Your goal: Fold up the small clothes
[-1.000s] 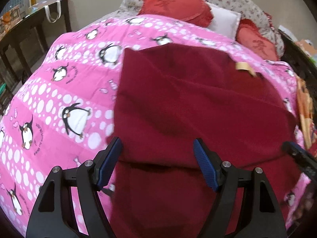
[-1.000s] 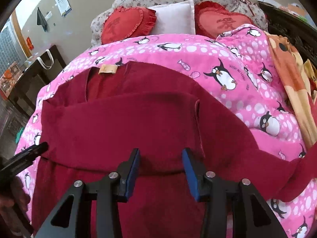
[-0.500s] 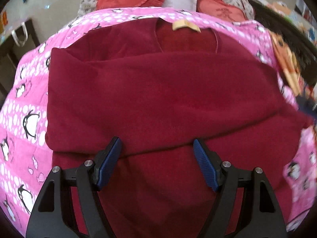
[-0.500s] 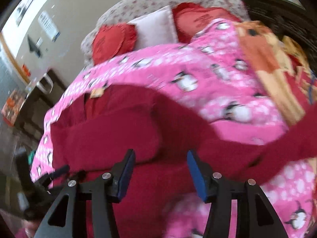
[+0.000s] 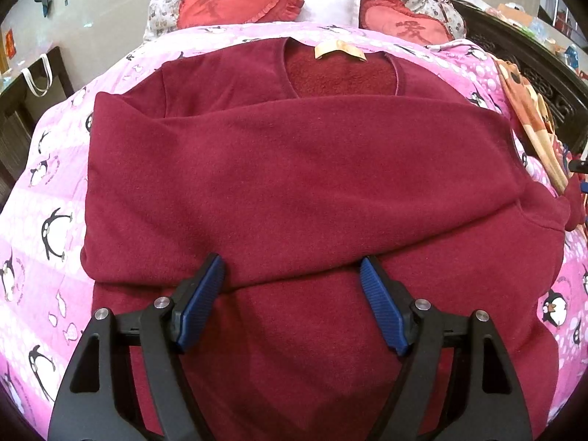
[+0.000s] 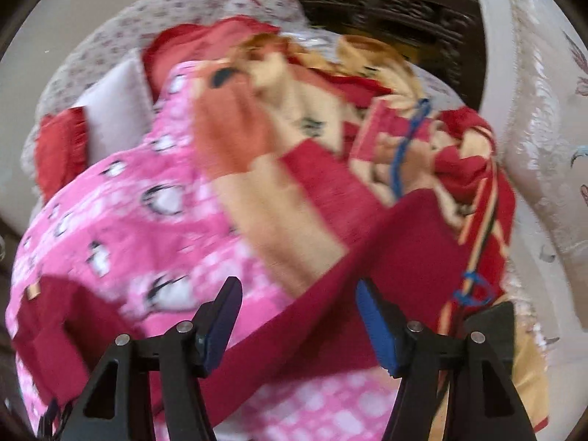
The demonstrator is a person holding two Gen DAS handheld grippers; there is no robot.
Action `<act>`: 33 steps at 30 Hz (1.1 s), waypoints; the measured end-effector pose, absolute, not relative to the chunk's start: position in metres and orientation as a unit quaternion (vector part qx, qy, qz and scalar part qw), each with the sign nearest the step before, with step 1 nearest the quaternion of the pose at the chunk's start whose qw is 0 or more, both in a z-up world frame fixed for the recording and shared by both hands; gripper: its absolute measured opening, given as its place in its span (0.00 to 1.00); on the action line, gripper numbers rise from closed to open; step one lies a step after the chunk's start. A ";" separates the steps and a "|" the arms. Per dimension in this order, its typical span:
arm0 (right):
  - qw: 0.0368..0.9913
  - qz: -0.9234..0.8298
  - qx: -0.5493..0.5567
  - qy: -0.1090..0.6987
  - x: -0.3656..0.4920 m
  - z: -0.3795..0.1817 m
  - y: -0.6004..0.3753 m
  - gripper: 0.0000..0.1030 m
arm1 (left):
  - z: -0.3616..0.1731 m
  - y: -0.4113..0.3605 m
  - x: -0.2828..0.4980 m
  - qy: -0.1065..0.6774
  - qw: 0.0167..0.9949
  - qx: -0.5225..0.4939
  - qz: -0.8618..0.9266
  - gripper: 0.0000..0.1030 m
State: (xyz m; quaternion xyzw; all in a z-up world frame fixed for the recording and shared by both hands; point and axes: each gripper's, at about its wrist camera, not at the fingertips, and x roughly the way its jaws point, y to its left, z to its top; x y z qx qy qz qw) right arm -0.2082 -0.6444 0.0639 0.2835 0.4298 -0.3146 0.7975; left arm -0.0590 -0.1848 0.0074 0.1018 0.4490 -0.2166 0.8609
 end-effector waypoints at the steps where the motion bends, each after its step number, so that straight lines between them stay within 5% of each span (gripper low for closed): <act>1: 0.790 -0.324 0.287 0.435 -0.208 0.060 -0.654 0.60 | 0.007 -0.184 -0.059 0.449 0.861 0.102 -0.217 0.76; 7: 0.758 -0.339 0.347 0.436 -0.216 0.029 -0.692 0.55 | 0.006 -0.185 -0.059 0.448 0.861 0.100 -0.218 0.76; 9: 0.773 -0.332 0.332 0.426 -0.220 0.029 -0.693 0.33 | 0.006 -0.185 -0.058 0.447 0.862 0.100 -0.219 0.76; 12: 0.793 -0.309 0.322 0.414 -0.228 0.035 -0.689 0.13 | 0.006 -0.185 -0.058 0.446 0.862 0.101 -0.219 0.77; 14: 0.805 -0.300 0.316 0.402 -0.235 0.044 -0.684 0.08 | 0.006 -0.184 -0.059 0.445 0.863 0.101 -0.218 0.77; 24: 0.903 -0.101 0.297 0.294 -0.232 0.150 -0.606 0.04 | 0.026 -0.172 -0.055 0.458 0.857 0.070 -0.224 0.76; 33: 0.903 0.165 0.253 0.306 -0.156 0.201 -0.488 0.04 | 0.063 -0.132 -0.050 0.423 0.882 0.035 -0.206 0.76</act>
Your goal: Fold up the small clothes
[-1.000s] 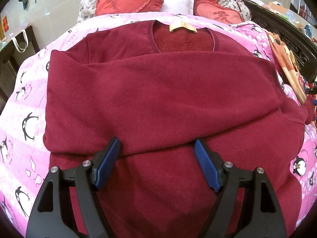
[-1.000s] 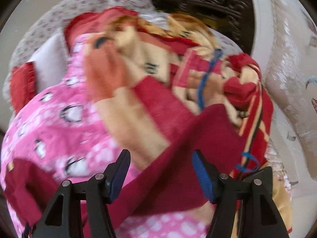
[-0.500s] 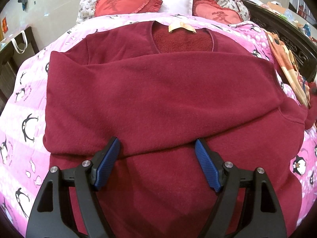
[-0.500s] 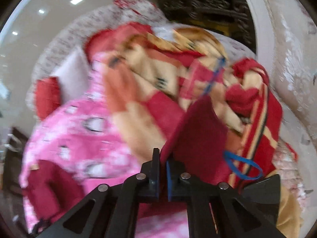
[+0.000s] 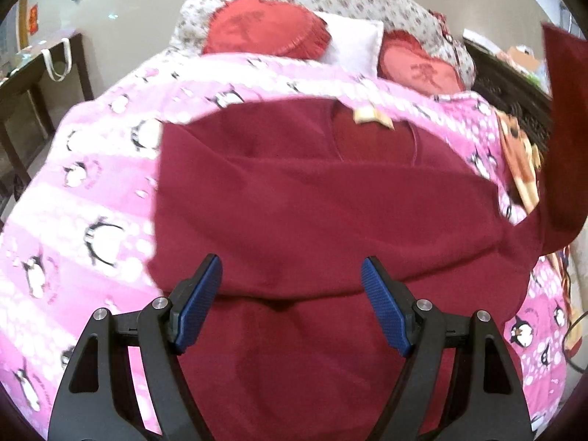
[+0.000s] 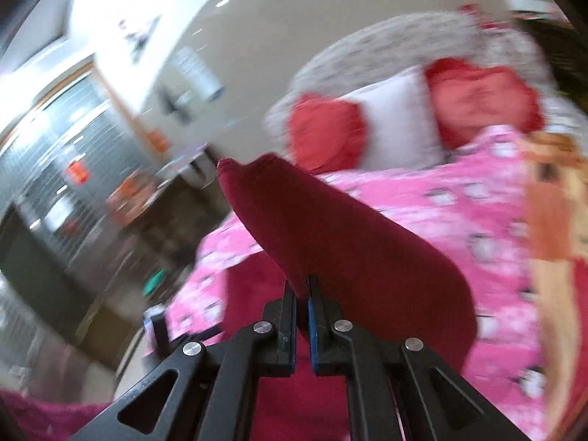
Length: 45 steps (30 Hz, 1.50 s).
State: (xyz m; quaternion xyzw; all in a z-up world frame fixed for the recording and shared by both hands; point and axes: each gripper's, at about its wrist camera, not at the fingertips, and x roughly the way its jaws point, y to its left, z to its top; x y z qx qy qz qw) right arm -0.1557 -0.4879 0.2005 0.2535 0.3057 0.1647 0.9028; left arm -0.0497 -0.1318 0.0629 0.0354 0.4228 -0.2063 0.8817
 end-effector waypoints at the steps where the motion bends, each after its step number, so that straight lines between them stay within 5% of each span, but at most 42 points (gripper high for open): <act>1: 0.894 0.198 0.248 0.315 -0.144 0.202 -0.470 0.04 | 0.068 -0.125 -0.049 0.416 0.886 0.033 -0.204 0.76; 12: 0.821 0.363 0.125 0.423 -0.066 0.173 -0.332 0.04 | 0.100 -0.054 -0.037 0.378 0.911 -0.002 -0.167 0.76; 25: 0.822 0.181 0.125 0.525 0.042 0.058 -0.334 0.06 | 0.076 -0.063 -0.008 0.405 0.898 0.001 -0.170 0.76; 28: 0.835 0.169 0.149 0.503 0.029 0.063 -0.352 0.20 | 0.068 -0.075 0.000 0.412 0.892 -0.003 -0.187 0.76; 30: 0.845 0.159 0.153 0.488 0.013 0.073 -0.361 0.41 | 0.063 -0.086 0.005 0.416 0.888 0.003 -0.196 0.76; 42: 0.871 0.128 0.243 0.407 -0.130 0.093 -0.426 0.47 | 0.034 -0.144 0.030 0.436 0.865 0.049 -0.244 0.74; 45: 0.863 0.107 0.269 0.415 -0.157 0.079 -0.438 0.47 | 0.034 -0.151 0.032 0.444 0.855 0.043 -0.266 0.52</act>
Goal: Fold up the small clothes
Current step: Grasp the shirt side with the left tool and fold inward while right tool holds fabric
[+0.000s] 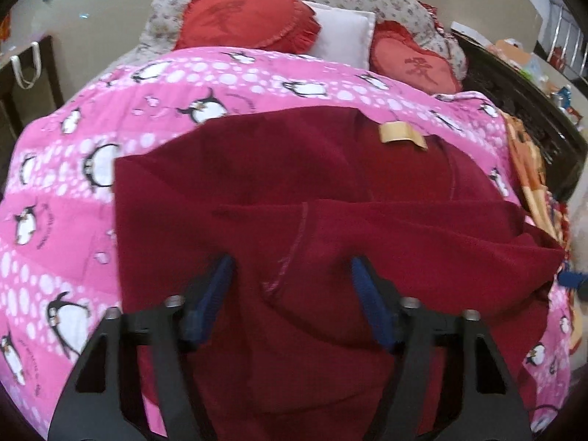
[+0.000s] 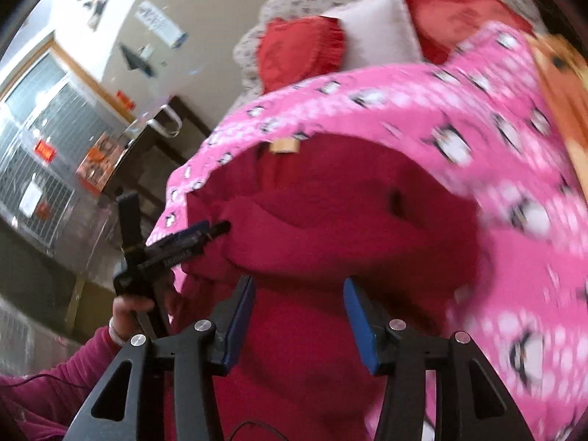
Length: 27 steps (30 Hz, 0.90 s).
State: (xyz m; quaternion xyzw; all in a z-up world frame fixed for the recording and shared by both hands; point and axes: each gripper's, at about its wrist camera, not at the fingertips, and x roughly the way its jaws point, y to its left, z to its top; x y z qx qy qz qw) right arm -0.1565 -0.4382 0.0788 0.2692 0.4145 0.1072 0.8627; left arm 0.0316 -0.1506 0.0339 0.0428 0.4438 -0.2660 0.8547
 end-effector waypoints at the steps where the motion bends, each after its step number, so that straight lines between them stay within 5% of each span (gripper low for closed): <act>1: 0.860 0.102 0.279 0.416 -0.165 0.074 -0.441 0.47 | 0.033 -0.153 0.032 0.448 0.850 0.045 -0.272 0.34; 2: 0.858 0.097 0.288 0.415 -0.173 0.069 -0.444 0.47 | 0.032 -0.157 0.032 0.455 0.844 0.051 -0.279 0.22; 5: 0.855 0.085 0.318 0.401 -0.193 0.062 -0.455 0.47 | 0.038 -0.165 0.028 0.466 0.837 0.073 -0.276 0.11; 10: 0.861 0.052 0.322 0.391 -0.215 0.056 -0.466 0.47 | 0.102 -0.155 0.024 0.440 0.849 0.034 -0.290 0.10; 20: 0.914 -0.042 0.139 0.378 -0.187 0.062 -0.439 0.52 | 0.208 -0.152 0.020 0.390 0.874 0.011 -0.290 0.09; 22: 0.913 -0.035 0.139 0.382 -0.174 0.059 -0.440 0.39 | 0.212 -0.155 0.021 0.389 0.876 0.015 -0.286 0.09; 24: 0.911 -0.056 0.122 0.391 -0.168 0.060 -0.440 0.07 | 0.211 -0.157 0.023 0.389 0.879 0.019 -0.274 0.10; 27: 0.920 -0.052 0.140 0.362 -0.179 0.078 -0.449 0.07 | 0.203 -0.146 0.027 0.395 0.881 0.010 -0.260 0.09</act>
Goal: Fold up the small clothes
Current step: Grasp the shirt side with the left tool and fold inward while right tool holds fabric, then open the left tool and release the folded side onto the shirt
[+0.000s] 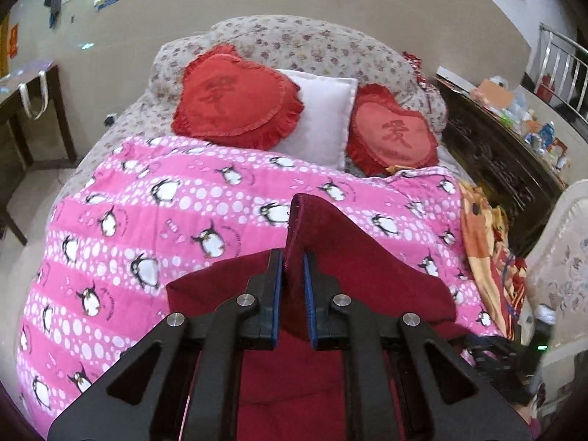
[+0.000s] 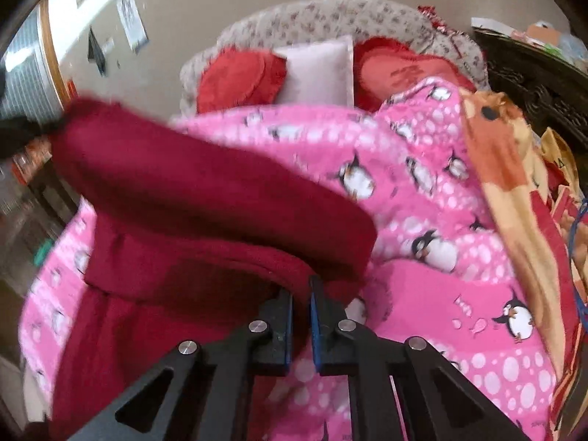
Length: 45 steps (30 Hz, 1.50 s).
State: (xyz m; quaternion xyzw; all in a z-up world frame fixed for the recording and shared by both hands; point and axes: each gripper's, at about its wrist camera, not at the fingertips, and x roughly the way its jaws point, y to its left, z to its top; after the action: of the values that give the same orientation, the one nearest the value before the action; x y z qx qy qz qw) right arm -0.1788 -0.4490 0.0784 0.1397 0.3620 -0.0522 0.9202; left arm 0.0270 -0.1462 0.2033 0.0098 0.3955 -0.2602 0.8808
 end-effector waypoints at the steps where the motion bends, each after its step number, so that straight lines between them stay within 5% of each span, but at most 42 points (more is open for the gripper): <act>1: 0.923 -0.050 0.139 0.355 -0.187 0.085 -0.451 0.07 | 0.197 -0.140 0.029 0.400 0.880 0.005 -0.255 0.09; 14: 0.873 -0.011 0.177 0.455 -0.208 0.031 -0.438 0.11 | 0.036 -0.117 0.035 0.509 0.841 -0.012 -0.184 0.10; 16: 0.880 -0.007 0.195 0.433 -0.216 0.044 -0.447 0.23 | 0.041 -0.118 0.031 0.499 0.845 -0.002 -0.191 0.09; 18: 0.888 -0.010 0.227 0.399 -0.218 0.056 -0.460 0.61 | 0.048 -0.121 0.029 0.491 0.849 0.006 -0.195 0.09; 20: 0.892 -0.025 0.256 0.372 -0.213 0.065 -0.469 0.68 | 0.052 -0.123 0.028 0.487 0.851 0.008 -0.197 0.09; 29: 0.845 -0.016 0.354 0.401 -0.119 0.028 -0.507 0.66 | 0.056 -0.112 0.031 0.490 0.849 -0.012 -0.195 0.09; 33: 0.880 -0.024 0.296 0.371 -0.119 0.051 -0.496 0.23 | 0.064 -0.105 0.027 0.477 0.855 -0.024 -0.203 0.10; 34: 0.896 -0.037 0.261 0.358 -0.121 0.063 -0.489 0.20 | 0.064 -0.104 0.026 0.474 0.857 -0.026 -0.203 0.10; 41: 0.889 -0.080 0.210 0.398 -0.096 0.038 -0.489 0.20 | 0.031 -0.109 0.027 0.491 0.852 -0.010 -0.180 0.10; 45: 0.886 -0.091 0.228 0.394 -0.110 0.042 -0.500 0.27 | 0.037 -0.111 0.025 0.486 0.855 0.001 -0.183 0.11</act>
State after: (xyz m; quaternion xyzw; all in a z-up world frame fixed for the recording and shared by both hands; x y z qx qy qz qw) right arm -0.1099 -0.5001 0.0425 0.2276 0.3943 -0.0912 0.8856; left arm 0.0252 -0.1110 0.0370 0.0008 0.4859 -0.1828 0.8547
